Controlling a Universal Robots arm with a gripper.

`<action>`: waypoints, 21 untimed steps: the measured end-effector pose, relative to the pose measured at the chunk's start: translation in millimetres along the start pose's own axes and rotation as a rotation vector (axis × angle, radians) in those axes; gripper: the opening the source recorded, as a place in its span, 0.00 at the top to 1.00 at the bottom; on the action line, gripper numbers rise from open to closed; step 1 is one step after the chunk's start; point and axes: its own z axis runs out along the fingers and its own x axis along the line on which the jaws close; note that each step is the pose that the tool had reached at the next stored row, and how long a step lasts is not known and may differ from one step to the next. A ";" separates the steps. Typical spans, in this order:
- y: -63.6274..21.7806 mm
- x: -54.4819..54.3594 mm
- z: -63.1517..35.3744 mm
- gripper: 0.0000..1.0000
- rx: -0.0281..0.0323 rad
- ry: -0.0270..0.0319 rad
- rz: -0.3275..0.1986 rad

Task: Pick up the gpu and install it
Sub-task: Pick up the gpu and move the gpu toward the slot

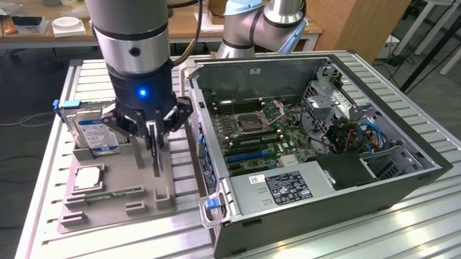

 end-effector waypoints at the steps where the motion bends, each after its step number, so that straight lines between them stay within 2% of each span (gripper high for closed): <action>1: 0.2 0.0 -2.5 0.74 0.0001 0.0000 0.000; 21: 3.1 -0.2 -49.4 0.74 0.0000 -0.0001 0.000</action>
